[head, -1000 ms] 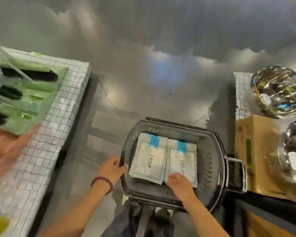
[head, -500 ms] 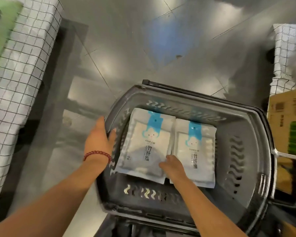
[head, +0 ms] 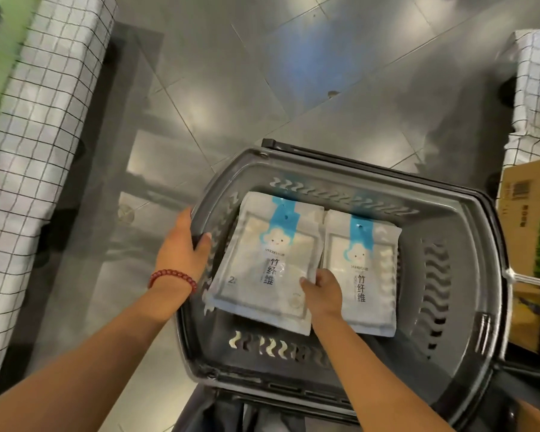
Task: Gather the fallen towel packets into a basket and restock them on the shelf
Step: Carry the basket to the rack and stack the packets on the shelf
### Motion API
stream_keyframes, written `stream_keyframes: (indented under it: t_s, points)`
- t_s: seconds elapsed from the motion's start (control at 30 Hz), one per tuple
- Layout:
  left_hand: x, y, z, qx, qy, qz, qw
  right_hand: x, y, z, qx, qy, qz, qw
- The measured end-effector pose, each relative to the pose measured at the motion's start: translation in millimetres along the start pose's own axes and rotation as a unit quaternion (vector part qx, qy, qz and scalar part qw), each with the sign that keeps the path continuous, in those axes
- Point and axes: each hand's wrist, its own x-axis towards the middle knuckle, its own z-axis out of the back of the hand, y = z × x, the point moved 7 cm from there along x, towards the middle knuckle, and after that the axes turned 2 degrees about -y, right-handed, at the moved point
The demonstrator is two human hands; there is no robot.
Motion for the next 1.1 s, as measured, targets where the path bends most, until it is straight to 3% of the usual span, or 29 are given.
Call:
stream_keyframes:
  t_s: [0.07,0.17,0.23,0.37,0.43,0.5,0.57,0.63,0.73,0.83,0.93,1.1]
  points:
    - [-6,-1,9,0.003,0.004,-0.003,1.000,-6,4,12,0.062,0.024,0.023,0.998]
    - [-22,-16,36,0.013,-0.070,-0.057,0.996,-18,12,26,0.115,0.073,0.061,0.989]
    - [-32,-25,44,0.025,-0.077,-0.060,0.995,-26,13,38,0.167,0.081,0.066,0.980]
    - [-41,-21,23,0.019,0.078,0.097,0.992,-43,22,38,0.336,0.158,0.045,0.928]
    - [-47,-21,5,-0.086,0.147,0.147,0.974,-52,31,24,0.384,0.214,0.037,0.897]
    - [-52,-22,-4,-0.200,0.166,0.188,0.947,-56,36,9,0.388,0.249,0.030,0.887]
    - [-50,-16,-6,-0.239,0.155,0.200,0.937,-50,34,-2,0.328,0.245,0.016,0.912]
    - [-49,-12,-6,-0.235,0.145,0.199,0.940,-37,26,-7,0.190,0.215,0.011,0.958]
    - [-47,-9,-9,-0.197,0.128,0.165,0.958,-10,9,4,0.023,0.104,0.022,0.994]
    - [-44,-7,-17,-0.177,0.117,0.142,0.967,18,-12,45,-0.043,-0.050,0.022,0.998]
    - [-40,-4,-30,-0.198,0.110,0.150,0.962,40,-38,86,-0.118,-0.143,-0.028,0.982]
    - [-33,2,-57,-0.202,0.116,0.162,0.959,64,-82,111,-0.179,-0.124,-0.109,0.970]
